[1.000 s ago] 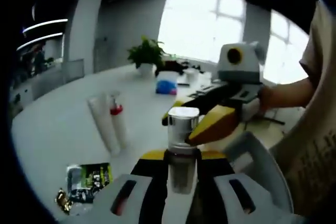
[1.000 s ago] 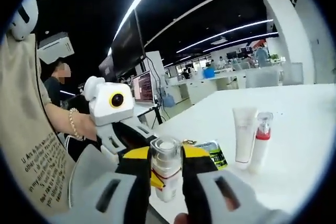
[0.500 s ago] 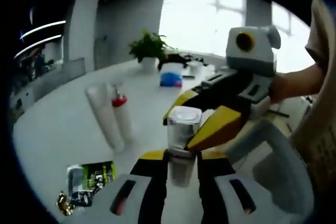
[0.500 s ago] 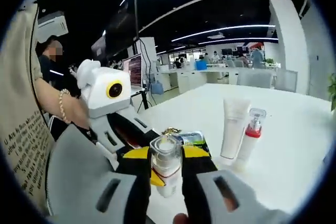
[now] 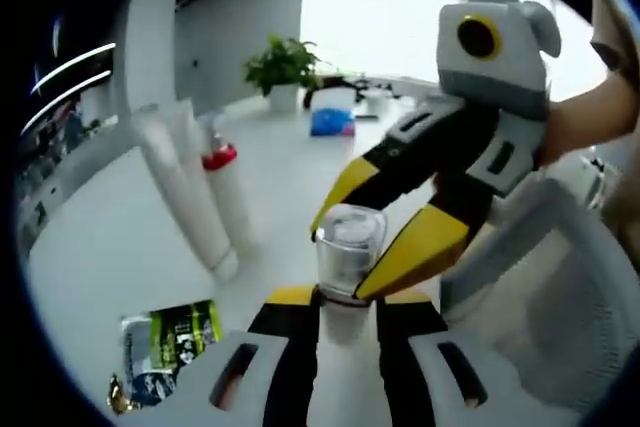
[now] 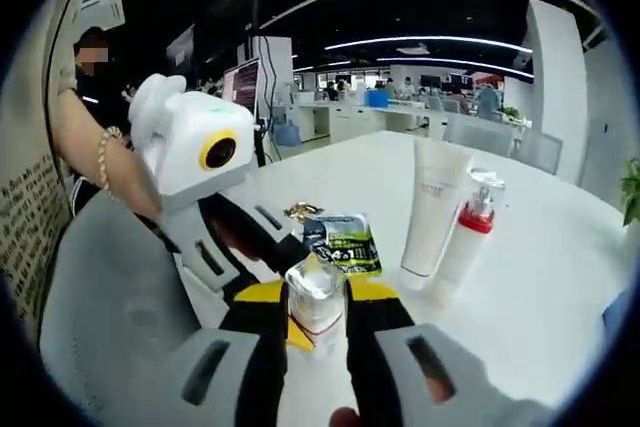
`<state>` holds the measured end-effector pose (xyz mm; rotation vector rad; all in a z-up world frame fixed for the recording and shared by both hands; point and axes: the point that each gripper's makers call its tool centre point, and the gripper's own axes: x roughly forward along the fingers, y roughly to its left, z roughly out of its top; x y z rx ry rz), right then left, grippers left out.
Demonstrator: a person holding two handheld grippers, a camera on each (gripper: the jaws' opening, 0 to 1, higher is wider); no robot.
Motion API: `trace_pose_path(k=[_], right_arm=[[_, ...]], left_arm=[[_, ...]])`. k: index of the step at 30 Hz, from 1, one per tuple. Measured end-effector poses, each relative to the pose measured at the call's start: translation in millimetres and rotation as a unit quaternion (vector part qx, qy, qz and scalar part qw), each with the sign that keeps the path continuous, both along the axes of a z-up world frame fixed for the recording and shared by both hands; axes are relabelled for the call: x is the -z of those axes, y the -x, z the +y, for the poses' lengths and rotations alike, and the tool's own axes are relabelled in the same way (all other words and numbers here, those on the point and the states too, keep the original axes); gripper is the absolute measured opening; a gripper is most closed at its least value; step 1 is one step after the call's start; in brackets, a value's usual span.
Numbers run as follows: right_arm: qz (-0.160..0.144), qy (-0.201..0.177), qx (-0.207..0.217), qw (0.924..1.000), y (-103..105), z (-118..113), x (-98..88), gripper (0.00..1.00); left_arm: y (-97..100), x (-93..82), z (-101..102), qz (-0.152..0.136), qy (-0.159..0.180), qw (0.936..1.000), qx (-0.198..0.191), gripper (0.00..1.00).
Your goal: Arrange the skincare products in the storage area until every visible bottle or jar stands upright without overlapping.
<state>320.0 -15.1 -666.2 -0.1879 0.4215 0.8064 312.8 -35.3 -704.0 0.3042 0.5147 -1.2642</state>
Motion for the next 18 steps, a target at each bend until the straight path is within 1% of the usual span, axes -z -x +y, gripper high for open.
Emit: trace_pose_path(k=[2,7,12,18], right_arm=[[0.001,0.009,-0.002,1.0,-2,-1,4.9,0.21],[0.008,0.013,0.003,0.9999,-7,-7,12.0,0.21],[0.008,0.006,0.013,0.9999,-18,-14,10.8,0.21],[0.003,0.006,0.021,0.9998,-33,-22,10.5,0.21]], left_arm=[[-2.1,5.0,-2,-0.002,-0.005,1.0,0.002,0.18],[-8.8,13.4,-6,0.0,-0.009,1.0,0.003,0.18],[-18.7,13.7,-11,0.0,-0.002,1.0,0.002,0.18],[-33.7,21.3,-19,-0.005,-0.011,0.9999,0.005,0.18]])
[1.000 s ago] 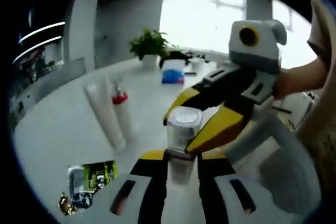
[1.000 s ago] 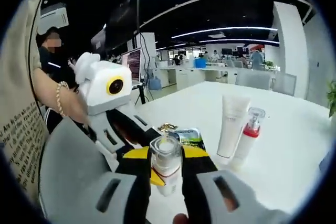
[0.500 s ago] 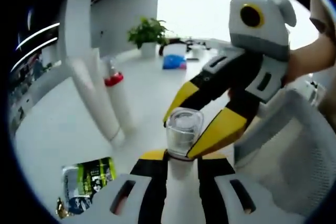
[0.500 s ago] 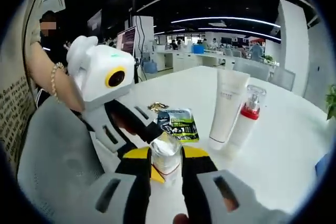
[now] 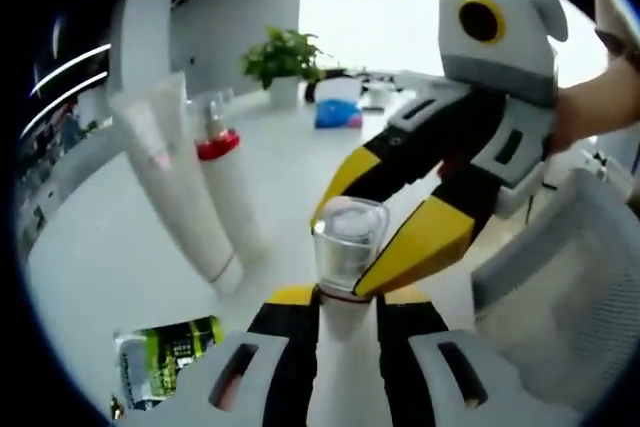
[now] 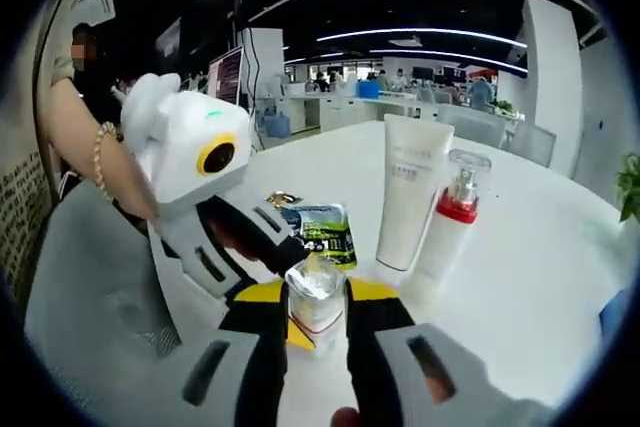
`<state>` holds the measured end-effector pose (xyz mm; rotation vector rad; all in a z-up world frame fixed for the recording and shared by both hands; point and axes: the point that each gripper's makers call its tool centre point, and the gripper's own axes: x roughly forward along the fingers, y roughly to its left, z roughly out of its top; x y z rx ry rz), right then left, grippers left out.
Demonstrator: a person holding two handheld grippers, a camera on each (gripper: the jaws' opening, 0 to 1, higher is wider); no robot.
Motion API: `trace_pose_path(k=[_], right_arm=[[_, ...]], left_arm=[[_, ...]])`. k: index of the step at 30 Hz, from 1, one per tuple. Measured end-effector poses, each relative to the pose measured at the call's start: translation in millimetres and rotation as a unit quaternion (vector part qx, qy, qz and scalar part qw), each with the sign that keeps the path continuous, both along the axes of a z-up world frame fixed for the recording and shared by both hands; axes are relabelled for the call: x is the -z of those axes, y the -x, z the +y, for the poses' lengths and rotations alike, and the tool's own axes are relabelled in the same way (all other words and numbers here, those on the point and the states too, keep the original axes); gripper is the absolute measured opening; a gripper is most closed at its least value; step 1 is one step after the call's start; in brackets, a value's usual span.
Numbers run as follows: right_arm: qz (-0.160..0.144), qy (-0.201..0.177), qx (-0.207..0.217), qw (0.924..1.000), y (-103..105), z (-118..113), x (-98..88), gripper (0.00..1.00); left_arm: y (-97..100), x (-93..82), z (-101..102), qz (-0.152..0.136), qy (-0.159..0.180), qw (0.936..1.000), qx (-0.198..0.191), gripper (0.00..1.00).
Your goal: Arrange the skincare products in the storage area until every visible bottle or jar stands upright without overlapping.
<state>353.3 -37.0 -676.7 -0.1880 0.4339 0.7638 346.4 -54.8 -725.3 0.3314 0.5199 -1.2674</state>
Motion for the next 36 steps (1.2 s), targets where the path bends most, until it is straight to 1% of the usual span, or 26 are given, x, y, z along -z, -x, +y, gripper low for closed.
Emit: trace_pose_path(k=[9,13,19,25,36], right_arm=[[-0.01,0.007,0.01,0.9999,-25,-17,0.1,0.21],[-0.016,0.007,0.015,0.9997,-38,-27,0.3,0.21],[-0.02,0.004,0.019,0.9996,-53,-37,-0.5,0.21],[-0.023,-0.001,0.021,0.9995,-61,-42,-1.0,0.21],[-0.029,-0.01,0.023,0.9993,-67,-45,-1.4,0.22]], left_arm=[[-27.7,4.6,-19,-0.004,0.002,1.0,0.001,0.18],[-39.3,4.3,-28,-0.006,0.003,1.0,-0.005,0.19],[-53.5,4.2,-38,-0.008,0.007,0.9999,-0.012,0.19],[-61.4,3.2,-43,-0.009,0.009,0.9998,-0.017,0.19],[-66.9,2.7,-46,-0.011,0.006,0.9998,-0.015,0.19]])
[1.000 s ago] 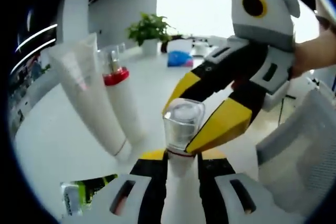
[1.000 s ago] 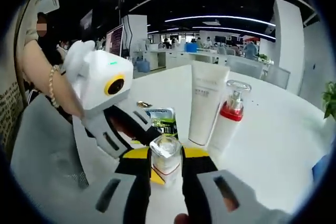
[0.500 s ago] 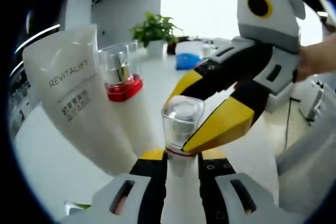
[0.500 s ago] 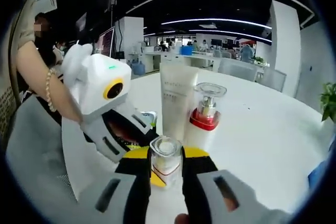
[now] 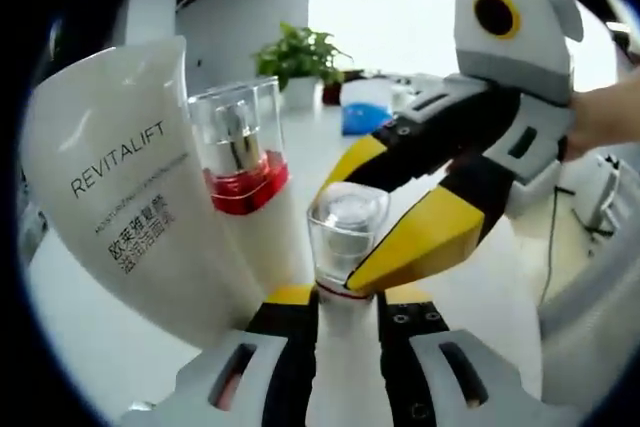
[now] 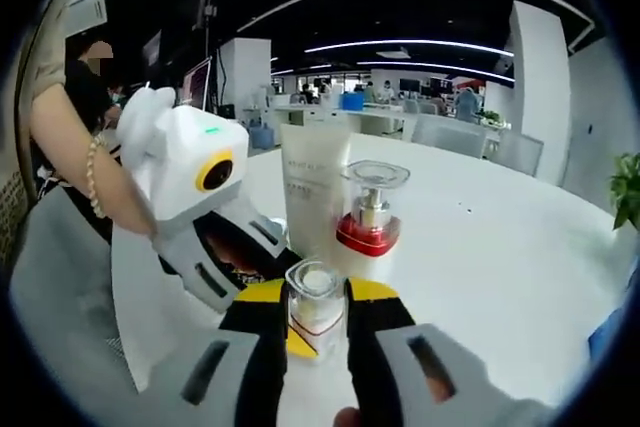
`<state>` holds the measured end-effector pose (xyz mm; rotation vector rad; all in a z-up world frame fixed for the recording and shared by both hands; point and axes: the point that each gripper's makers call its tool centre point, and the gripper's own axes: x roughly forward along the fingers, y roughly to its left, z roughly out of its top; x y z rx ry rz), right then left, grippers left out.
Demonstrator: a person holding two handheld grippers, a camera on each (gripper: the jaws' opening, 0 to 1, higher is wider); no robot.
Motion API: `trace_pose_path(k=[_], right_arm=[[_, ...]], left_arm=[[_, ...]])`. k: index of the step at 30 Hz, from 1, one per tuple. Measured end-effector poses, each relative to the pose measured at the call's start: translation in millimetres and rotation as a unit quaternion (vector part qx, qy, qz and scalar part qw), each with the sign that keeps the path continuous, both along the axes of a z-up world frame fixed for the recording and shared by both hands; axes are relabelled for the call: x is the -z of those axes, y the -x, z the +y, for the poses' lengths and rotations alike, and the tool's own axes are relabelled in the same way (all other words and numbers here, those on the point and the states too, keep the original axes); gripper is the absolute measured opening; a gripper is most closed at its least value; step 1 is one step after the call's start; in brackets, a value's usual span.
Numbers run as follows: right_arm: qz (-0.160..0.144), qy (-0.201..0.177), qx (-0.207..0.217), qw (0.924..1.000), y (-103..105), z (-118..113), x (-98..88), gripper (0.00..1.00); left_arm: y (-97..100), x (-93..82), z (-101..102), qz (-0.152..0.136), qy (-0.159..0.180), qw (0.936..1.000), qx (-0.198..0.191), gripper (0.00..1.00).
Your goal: Arrange the skincare products in the storage area until every visible bottle or jar stands upright without overlapping.
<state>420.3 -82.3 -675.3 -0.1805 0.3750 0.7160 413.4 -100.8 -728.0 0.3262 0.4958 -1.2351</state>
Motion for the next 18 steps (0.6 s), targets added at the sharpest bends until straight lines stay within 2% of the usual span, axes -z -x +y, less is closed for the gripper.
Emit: trace_pose_path(k=[10,14,18], right_arm=[[0.007,-0.003,-0.01,0.9999,0.1,1.5,1.4,0.23],[0.018,0.001,-0.014,0.9997,3.7,4.4,7.0,0.28],[0.022,-0.002,-0.008,0.9997,5.0,4.2,7.3,0.29]], left_arm=[[-0.7,-0.2,-0.5,-0.001,-0.001,1.0,-0.003,0.19],[1.7,-0.1,0.2,0.003,-0.004,1.0,-0.001,0.22],[3.0,-0.4,2.5,0.003,-0.009,1.0,-0.001,0.24]])
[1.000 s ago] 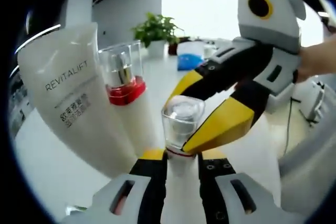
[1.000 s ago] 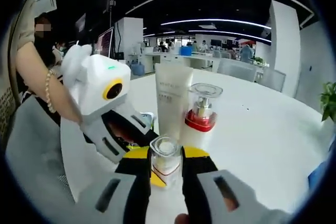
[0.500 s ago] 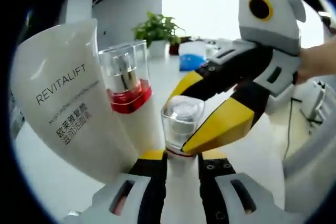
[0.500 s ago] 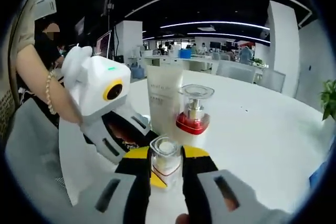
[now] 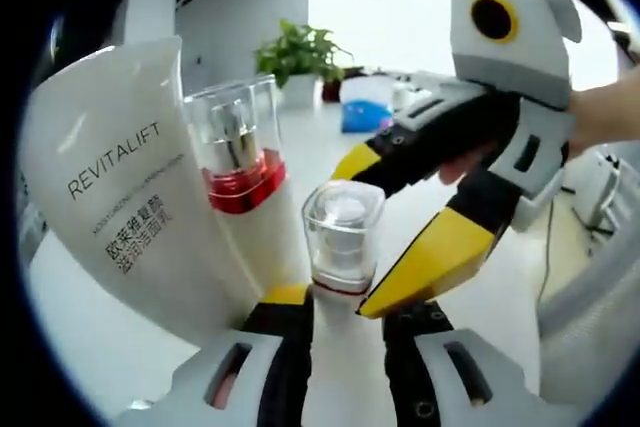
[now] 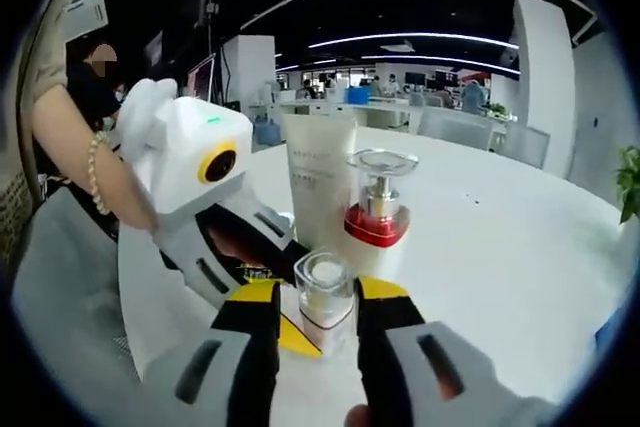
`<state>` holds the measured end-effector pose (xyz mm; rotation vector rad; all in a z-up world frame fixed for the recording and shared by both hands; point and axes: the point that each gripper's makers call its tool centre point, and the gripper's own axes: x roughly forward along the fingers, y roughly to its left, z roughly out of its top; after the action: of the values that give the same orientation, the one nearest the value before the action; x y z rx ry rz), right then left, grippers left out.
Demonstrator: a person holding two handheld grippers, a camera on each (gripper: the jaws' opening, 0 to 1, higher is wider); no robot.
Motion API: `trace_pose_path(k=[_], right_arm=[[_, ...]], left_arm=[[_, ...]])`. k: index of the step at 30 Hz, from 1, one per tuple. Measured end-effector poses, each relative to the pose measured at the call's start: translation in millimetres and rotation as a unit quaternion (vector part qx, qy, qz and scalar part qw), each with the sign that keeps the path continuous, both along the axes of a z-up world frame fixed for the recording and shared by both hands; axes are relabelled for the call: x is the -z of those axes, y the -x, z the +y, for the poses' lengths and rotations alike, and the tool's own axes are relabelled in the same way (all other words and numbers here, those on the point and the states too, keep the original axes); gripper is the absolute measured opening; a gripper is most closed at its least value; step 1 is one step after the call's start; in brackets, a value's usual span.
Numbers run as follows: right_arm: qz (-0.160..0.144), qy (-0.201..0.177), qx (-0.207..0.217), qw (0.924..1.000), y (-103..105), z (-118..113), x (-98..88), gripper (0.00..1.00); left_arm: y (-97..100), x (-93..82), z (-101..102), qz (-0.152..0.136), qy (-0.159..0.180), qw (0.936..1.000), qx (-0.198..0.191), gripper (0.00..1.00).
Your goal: Arrange the skincare products in the storage area until every visible bottle or jar stands upright without overlapping.
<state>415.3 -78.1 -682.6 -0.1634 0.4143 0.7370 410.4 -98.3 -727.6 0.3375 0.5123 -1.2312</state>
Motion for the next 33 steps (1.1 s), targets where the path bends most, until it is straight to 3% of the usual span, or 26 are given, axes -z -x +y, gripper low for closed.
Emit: trace_pose_path(k=[9,18,33], right_arm=[[0.014,0.004,0.018,0.9997,6,-6,2.0,0.37],[0.023,0.007,0.03,0.9993,24,-6,-0.2,0.47],[0.042,-0.01,0.039,0.9983,63,10,-4.2,0.63]], left_arm=[[7.2,-3.7,6,0.003,-0.008,1.0,0.002,0.3],[24.9,-11.1,22,0.012,-0.015,0.9998,0.002,0.4],[52.4,-19.3,71,0.046,-0.025,0.9979,-0.038,0.64]])
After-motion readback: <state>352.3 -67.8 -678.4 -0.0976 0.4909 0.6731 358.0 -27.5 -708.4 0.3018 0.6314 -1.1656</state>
